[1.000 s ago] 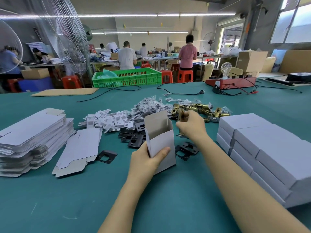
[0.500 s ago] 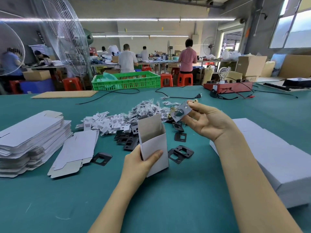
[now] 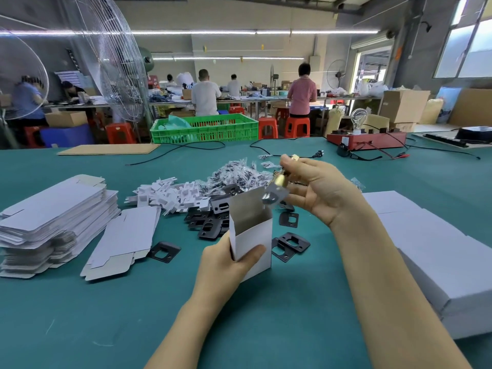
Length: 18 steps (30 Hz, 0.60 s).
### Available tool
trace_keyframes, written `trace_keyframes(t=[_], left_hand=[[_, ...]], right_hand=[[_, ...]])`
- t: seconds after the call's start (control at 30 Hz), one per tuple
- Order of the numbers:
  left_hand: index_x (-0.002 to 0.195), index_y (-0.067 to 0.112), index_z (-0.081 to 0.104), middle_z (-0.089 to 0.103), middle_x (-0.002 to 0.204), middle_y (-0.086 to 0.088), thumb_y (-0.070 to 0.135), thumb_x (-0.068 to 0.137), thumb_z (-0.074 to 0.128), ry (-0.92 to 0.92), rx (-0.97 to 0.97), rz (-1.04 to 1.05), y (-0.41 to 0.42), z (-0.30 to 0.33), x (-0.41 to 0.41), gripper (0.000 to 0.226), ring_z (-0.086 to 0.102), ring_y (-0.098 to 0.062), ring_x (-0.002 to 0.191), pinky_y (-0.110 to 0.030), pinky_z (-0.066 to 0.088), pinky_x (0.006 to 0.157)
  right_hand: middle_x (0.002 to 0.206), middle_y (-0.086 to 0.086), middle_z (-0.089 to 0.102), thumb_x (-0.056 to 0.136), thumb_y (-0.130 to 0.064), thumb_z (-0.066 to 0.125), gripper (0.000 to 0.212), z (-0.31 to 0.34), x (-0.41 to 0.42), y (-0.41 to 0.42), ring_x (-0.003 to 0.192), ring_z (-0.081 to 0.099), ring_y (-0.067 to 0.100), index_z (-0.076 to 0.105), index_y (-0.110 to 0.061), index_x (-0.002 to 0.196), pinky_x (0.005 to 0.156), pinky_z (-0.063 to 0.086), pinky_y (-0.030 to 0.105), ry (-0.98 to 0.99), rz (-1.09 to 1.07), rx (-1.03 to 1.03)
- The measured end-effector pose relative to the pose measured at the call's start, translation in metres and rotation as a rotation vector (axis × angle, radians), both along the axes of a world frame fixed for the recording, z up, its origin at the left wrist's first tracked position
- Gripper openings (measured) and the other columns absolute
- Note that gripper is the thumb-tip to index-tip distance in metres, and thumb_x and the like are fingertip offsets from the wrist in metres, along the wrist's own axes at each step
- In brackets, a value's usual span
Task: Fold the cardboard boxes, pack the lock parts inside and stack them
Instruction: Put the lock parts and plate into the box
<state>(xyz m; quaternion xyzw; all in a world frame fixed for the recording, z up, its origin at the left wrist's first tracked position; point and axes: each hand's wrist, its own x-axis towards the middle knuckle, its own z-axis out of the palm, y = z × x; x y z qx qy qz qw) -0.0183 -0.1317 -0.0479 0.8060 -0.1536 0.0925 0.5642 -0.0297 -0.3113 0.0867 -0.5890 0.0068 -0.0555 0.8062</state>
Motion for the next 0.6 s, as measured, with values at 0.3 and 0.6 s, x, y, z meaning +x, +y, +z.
trace_keyframes(t=[0.3, 0.6], left_hand=[[0.084, 0.047, 0.057, 0.066, 0.081, 0.032, 0.04, 0.079, 0.078, -0.017, 0.015, 0.051, -0.003, -0.001, 0.0, 0.023, 0.06, 0.008, 0.08, -0.009, 0.046, 0.061], [0.091, 0.039, 0.062, 0.069, 0.08, 0.023, 0.043, 0.078, 0.079, 0.01, -0.005, 0.076, -0.003, -0.001, 0.001, 0.022, 0.063, 0.004, 0.078, -0.014, 0.05, 0.059]], right_hand=[[0.082, -0.001, 0.065, 0.079, -0.042, 0.073, 0.034, -0.003, -0.003, 0.046, 0.081, 0.064, 0.02, 0.056, -0.015, 0.091, 0.077, 0.053, 0.044, -0.264, -0.535, -0.888], [0.079, 0.0, 0.057, 0.086, -0.052, 0.063, 0.042, -0.013, 0.001, 0.056, 0.073, 0.049, 0.022, 0.05, -0.013, 0.095, 0.057, 0.034, 0.032, -0.323, -0.61, -1.266]])
